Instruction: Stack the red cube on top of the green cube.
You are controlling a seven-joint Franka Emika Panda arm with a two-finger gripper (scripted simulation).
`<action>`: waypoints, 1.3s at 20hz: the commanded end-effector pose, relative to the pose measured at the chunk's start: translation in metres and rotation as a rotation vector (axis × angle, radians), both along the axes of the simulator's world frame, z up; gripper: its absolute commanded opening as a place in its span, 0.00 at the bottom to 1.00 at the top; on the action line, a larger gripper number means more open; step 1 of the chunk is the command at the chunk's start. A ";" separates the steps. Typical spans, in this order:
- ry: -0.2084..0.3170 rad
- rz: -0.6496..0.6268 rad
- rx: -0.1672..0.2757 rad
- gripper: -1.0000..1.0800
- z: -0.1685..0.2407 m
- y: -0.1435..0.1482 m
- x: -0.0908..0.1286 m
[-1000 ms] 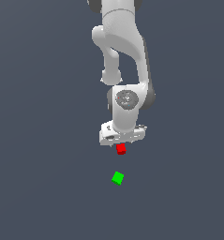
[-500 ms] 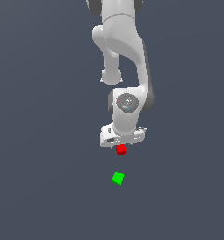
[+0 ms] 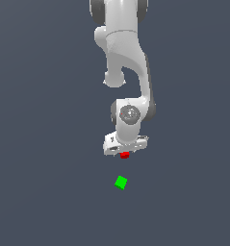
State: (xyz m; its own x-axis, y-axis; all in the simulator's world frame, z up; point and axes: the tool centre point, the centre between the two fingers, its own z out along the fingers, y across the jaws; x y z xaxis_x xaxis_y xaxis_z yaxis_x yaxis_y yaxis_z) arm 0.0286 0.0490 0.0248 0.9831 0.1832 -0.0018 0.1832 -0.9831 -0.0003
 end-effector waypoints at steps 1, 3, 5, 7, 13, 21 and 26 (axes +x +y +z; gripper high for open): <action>-0.002 0.000 0.000 0.96 -0.005 0.000 0.001; -0.002 0.000 0.000 0.96 -0.005 0.000 0.002; -0.002 0.000 0.000 0.00 -0.005 0.000 0.002; -0.002 0.000 0.000 0.00 -0.005 0.000 0.002; -0.002 0.000 0.000 0.00 -0.005 0.000 0.002; -0.002 0.000 0.000 0.00 0.010 0.000 0.001; -0.002 0.000 0.000 0.00 0.040 0.000 0.000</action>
State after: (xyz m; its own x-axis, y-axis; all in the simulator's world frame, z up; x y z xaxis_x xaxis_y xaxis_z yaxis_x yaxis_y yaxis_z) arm 0.0285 0.0489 0.0541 0.9830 0.1834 -0.0022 0.1834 -0.9830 -0.0003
